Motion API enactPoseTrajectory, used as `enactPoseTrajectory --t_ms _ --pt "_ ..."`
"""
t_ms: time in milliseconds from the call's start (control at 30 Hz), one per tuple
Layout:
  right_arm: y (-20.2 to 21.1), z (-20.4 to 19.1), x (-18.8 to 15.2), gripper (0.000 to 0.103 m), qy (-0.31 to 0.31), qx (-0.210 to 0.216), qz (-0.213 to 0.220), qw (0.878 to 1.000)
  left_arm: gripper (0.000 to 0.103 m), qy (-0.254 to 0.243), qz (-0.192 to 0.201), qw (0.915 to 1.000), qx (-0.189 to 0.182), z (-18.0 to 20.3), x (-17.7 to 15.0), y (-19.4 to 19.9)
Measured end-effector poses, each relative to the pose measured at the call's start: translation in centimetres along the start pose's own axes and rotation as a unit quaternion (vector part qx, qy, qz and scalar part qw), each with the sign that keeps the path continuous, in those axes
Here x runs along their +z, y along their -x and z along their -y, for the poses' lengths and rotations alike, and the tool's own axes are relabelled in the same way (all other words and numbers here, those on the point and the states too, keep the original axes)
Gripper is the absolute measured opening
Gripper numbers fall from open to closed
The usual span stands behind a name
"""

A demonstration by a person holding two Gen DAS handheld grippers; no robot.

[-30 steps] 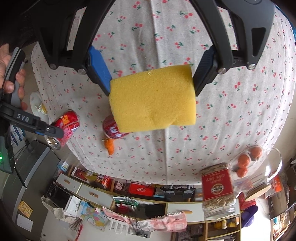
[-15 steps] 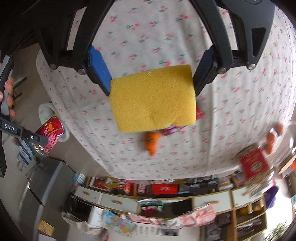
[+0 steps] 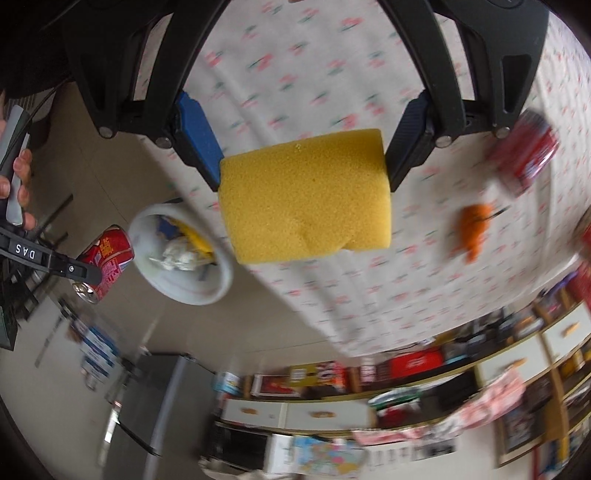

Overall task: Collect trash
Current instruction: 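Move both tools over the white bin and open them, dropping the sponge and can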

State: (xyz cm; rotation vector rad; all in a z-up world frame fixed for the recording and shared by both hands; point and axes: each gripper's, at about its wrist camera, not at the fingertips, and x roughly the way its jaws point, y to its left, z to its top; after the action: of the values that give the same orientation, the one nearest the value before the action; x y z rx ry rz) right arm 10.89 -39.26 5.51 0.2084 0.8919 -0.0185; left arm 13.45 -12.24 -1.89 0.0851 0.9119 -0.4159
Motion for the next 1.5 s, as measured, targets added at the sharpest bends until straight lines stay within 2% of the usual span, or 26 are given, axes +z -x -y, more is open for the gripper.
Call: enactPoseTrajectory --t_ms 100,367,600,667,733,833,1167,1500 --pt "0.3 2.7 -0.2 0.056 -0.017 -0.009 0.000 1.000 0.084 -0.029 -0.003 0.9995 -0.011 3.0 1.4 -1.8" --pt "0.7 6.8 -0.3 0.056 -0.049 -0.020 0.003 0.999 0.084 -0.078 -0.012 0.9959 -0.044 9.3 4.7 -6.7" --pt "0.8 8.7 0.0 0.056 -0.072 -0.020 0.006 0.997 0.086 -0.107 -0.026 0.9921 -0.061 12.1 6.2 -10.1" --pt "0.7 9.2 0.0 0.056 -0.076 -0.019 0.003 0.997 0.088 -0.121 -0.024 0.9911 -0.049 12.5 6.1 -10.4" --pt "0.5 9.1 -0.1 0.056 -0.078 -0.020 0.001 0.997 0.093 -0.125 -0.022 0.9912 -0.039 12.5 6.1 -10.6" --pt "0.3 9.1 0.0 0.056 -0.079 -0.020 -0.001 0.997 0.101 -0.100 -0.024 0.9938 -0.042 11.7 6.3 -10.7" --pt "-0.4 8.8 0.3 0.056 -0.078 -0.019 -0.006 0.997 0.101 -0.045 -0.025 0.9976 -0.047 8.9 6.1 -9.1" --pt "-2.8 6.6 1.6 0.056 -0.067 -0.012 -0.017 0.998 0.101 -0.001 -0.023 0.9991 -0.037 4.3 3.8 -5.0"
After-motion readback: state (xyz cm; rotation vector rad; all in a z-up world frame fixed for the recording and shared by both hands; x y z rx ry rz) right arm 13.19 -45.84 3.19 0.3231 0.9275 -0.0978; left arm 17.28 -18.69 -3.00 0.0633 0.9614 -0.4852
